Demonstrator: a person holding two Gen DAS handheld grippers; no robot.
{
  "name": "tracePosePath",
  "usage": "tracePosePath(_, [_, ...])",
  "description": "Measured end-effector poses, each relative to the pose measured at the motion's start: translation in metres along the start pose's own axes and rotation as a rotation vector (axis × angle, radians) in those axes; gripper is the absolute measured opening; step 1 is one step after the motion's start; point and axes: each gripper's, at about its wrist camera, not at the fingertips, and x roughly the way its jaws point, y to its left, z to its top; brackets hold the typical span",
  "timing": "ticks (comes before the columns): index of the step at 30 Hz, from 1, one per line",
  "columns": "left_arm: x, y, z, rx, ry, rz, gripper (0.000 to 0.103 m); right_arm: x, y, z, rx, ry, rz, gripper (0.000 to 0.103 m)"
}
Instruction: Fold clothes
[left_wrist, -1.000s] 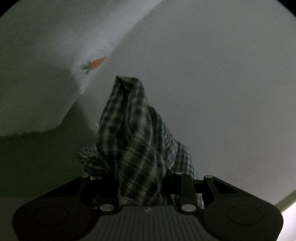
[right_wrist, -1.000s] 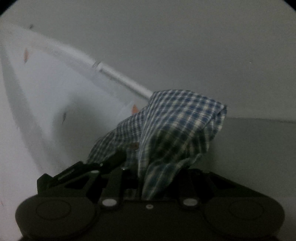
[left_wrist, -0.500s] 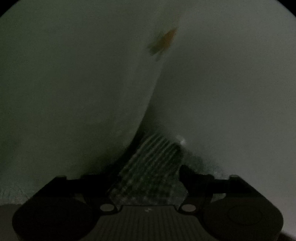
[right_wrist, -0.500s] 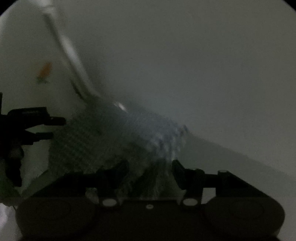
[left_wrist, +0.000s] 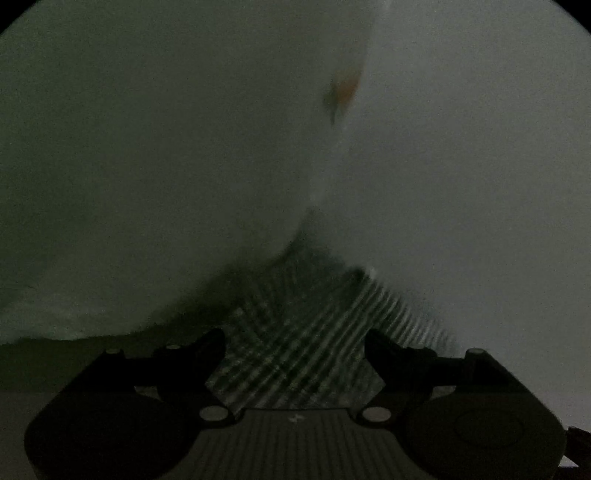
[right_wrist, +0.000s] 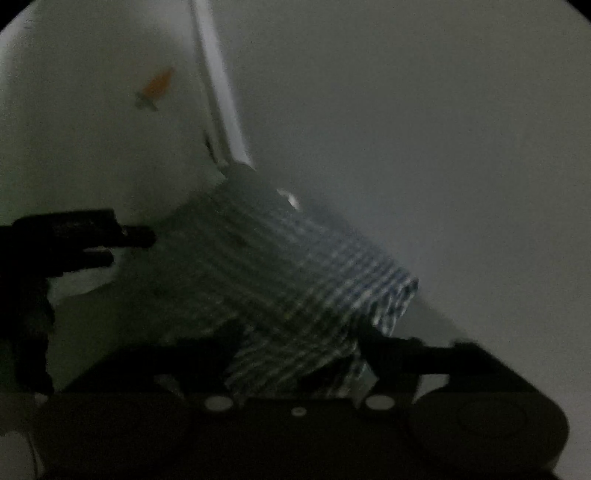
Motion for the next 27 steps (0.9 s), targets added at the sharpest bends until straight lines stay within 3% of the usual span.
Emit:
tracePosePath(4, [-0.087, 0.005, -0.009, -0.059, -0.08, -0.03, 0.083, -0.057, 0.027, 0.006, -0.08, -0.051, 0.071, 0.085])
tracePosePath(7, [-0.156, -0.003, -0.02, -0.02, -0.151, 0.027, 0.086, -0.094, 0.051, 0.006, -0.092, -0.094, 0.164, 0.098])
tracePosePath(10, [-0.238, -0.001, -0.04, 0.002, -0.234, 0.09, 0.093, -0.132, 0.081, -0.004, -0.124, -0.121, 0.225, 0.102])
tracePosePath(15, [-0.364, -0.002, -0.083, 0.06, -0.349, 0.198, 0.103, -0.195, 0.135, -0.042, -0.177, -0.199, 0.362, 0.103])
tracePosePath(18, [-0.456, -0.002, -0.122, 0.036, -0.431, 0.224, 0.103, -0.236, 0.162, -0.076, -0.205, -0.211, 0.416, 0.103])
tracePosePath(22, [-0.541, 0.0, -0.176, -0.026, -0.481, 0.278, 0.103, -0.292, 0.196, -0.123, -0.221, -0.213, 0.471, 0.103])
tracePosePath(27, [-0.632, -0.003, -0.245, -0.065, -0.436, 0.366, 0.103, -0.369, 0.222, -0.174, -0.252, -0.219, 0.496, 0.103])
